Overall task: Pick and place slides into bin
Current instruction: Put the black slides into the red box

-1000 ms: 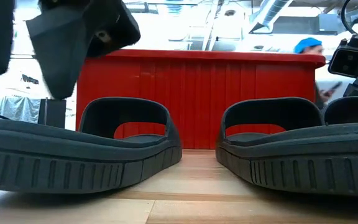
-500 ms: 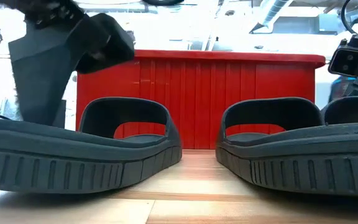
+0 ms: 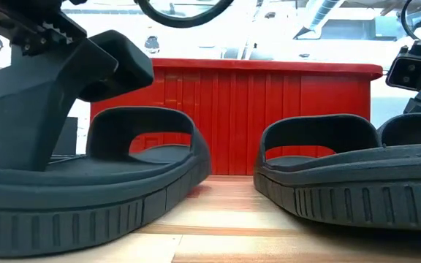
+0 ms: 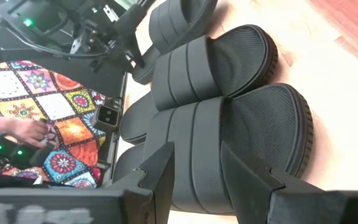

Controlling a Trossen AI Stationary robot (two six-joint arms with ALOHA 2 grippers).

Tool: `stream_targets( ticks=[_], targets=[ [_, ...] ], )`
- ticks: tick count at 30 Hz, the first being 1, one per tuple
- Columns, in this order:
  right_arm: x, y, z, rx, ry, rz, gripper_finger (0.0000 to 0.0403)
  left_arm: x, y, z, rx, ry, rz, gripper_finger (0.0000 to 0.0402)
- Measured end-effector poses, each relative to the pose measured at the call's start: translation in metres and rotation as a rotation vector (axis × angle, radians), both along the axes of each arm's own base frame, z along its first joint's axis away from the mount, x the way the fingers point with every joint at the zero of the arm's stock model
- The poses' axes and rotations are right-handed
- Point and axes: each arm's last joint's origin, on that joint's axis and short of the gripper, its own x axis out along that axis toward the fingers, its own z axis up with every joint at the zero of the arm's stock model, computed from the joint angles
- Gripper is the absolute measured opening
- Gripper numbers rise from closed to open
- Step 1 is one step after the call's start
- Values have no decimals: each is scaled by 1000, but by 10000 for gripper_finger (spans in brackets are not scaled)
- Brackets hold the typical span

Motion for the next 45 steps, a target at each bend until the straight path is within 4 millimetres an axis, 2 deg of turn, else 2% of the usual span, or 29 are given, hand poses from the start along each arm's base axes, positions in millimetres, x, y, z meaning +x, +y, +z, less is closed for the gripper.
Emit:
stream_targets(
  ticks=[12, 24, 28, 35, 45],
  targets=[
    [0, 0, 0, 0, 0, 0, 123, 1, -1, -16, 57, 6, 57, 148],
    [0, 0, 0, 0, 0, 0, 123, 1, 1, -17, 104, -23, 114, 147],
    [0, 0, 0, 0, 0, 0, 123, 1, 1, -17, 119, -31, 118, 116],
    [0, 0, 0, 0, 0, 0, 123, 2, 1, -17, 111, -34, 117, 15],
    [0, 0, 0, 0, 0, 0, 123, 1, -2, -17, 105, -43, 112, 4]
  ],
)
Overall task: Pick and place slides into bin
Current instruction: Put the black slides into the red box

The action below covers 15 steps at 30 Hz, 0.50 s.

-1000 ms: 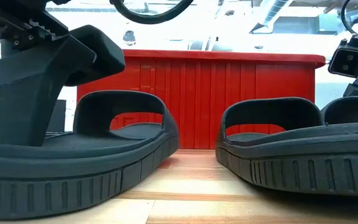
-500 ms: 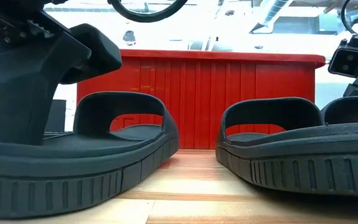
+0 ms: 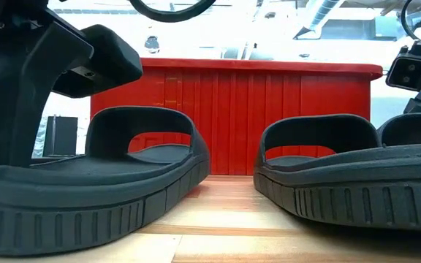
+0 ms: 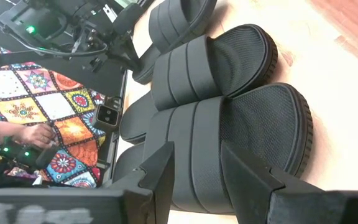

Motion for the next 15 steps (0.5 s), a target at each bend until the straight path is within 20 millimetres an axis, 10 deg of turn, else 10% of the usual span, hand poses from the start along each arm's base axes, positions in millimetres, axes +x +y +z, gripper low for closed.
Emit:
stream_targets(
  ticks=[15],
  targets=[
    [0, 0, 0, 0, 0, 0, 123, -14, -16, 0, 41, -11, -9, 0]
  ],
)
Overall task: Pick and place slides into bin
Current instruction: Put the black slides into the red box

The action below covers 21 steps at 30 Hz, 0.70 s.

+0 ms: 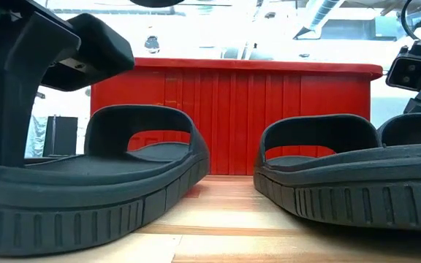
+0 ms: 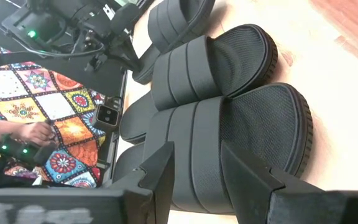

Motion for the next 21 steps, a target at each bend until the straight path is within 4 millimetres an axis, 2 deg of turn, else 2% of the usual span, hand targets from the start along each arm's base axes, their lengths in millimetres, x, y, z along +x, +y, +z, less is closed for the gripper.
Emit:
stream_targets(
  ticks=[11, 21],
  targets=[
    [0, 0, 0, 0, 0, 0, 123, 1, -11, 17, 19, 14, -18, 0],
    [0, 0, 0, 0, 0, 0, 123, -8, -19, 19, 19, 30, -11, 0]
  ],
)
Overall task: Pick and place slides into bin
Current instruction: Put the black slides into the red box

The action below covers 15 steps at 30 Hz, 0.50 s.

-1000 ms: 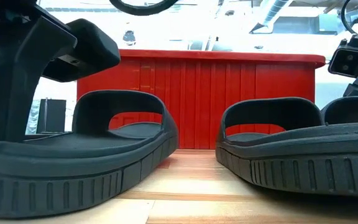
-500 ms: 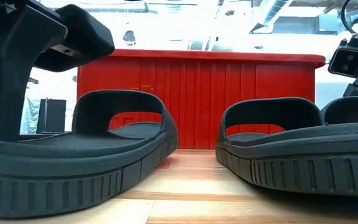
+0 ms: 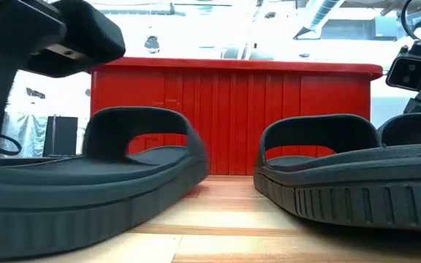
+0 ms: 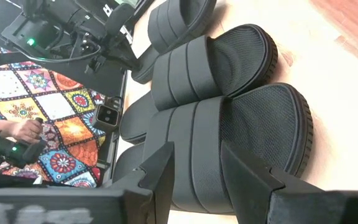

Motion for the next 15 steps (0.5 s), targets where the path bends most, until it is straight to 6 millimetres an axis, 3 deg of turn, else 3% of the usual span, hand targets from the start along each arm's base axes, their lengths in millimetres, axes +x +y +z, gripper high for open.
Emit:
stream_targets(
  ticks=[15],
  targets=[
    [0, 0, 0, 0, 0, 0, 123, -4, -2, 53, 70, 103, -64, 0]
  ],
)
